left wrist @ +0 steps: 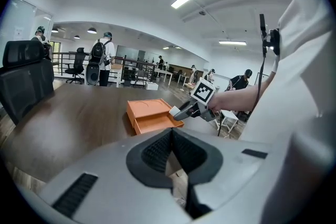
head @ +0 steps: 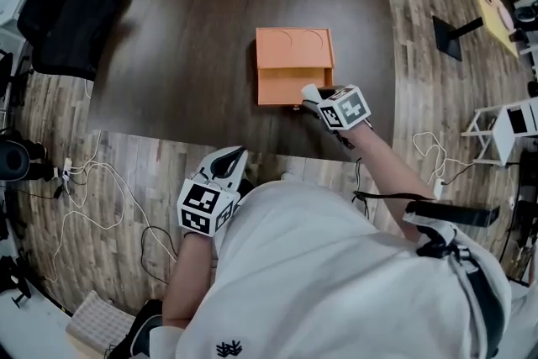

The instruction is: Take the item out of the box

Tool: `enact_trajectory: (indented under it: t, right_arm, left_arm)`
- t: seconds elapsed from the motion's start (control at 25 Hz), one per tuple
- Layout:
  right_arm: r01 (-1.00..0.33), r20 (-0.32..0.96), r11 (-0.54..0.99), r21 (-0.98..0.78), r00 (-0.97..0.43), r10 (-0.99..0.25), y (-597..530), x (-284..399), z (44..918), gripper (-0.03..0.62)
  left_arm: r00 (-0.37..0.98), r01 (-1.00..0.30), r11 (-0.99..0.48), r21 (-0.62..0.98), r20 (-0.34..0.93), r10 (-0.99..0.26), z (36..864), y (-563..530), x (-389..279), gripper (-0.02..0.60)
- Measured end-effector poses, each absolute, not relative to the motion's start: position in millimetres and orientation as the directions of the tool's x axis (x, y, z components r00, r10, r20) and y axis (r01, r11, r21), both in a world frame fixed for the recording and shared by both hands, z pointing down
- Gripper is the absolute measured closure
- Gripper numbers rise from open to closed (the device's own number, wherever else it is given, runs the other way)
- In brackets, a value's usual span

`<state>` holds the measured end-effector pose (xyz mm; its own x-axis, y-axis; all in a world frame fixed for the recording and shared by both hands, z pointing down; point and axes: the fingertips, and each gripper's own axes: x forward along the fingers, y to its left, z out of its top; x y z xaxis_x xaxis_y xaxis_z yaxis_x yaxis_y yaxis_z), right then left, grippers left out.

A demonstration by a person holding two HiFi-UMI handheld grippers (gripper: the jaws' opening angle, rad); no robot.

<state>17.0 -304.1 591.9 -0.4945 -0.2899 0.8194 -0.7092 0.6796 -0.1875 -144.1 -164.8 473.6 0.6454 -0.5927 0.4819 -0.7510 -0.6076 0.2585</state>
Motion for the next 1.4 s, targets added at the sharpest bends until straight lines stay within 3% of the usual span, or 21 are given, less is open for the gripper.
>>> enact_trajectory:
  t: [0.76,1.4]
  right_arm:
    - [-0.593,0.657,0.750,-0.292,-0.694,-0.294,-213.8,59.5,540.3,0.413]
    - [-0.501,0.610,0.819,-0.278,-0.751,-0.252,-165.3,50.5,513.6,0.413]
  left_arm:
    - [0.574,-0.814,-0.521,0.257,0.496,-0.652,479.4,-114.0,-79.6,0.572]
    - [0.584,-0.811,-0.505,0.296,0.466,-0.665,481.4,-89.0,-61.0,0.572]
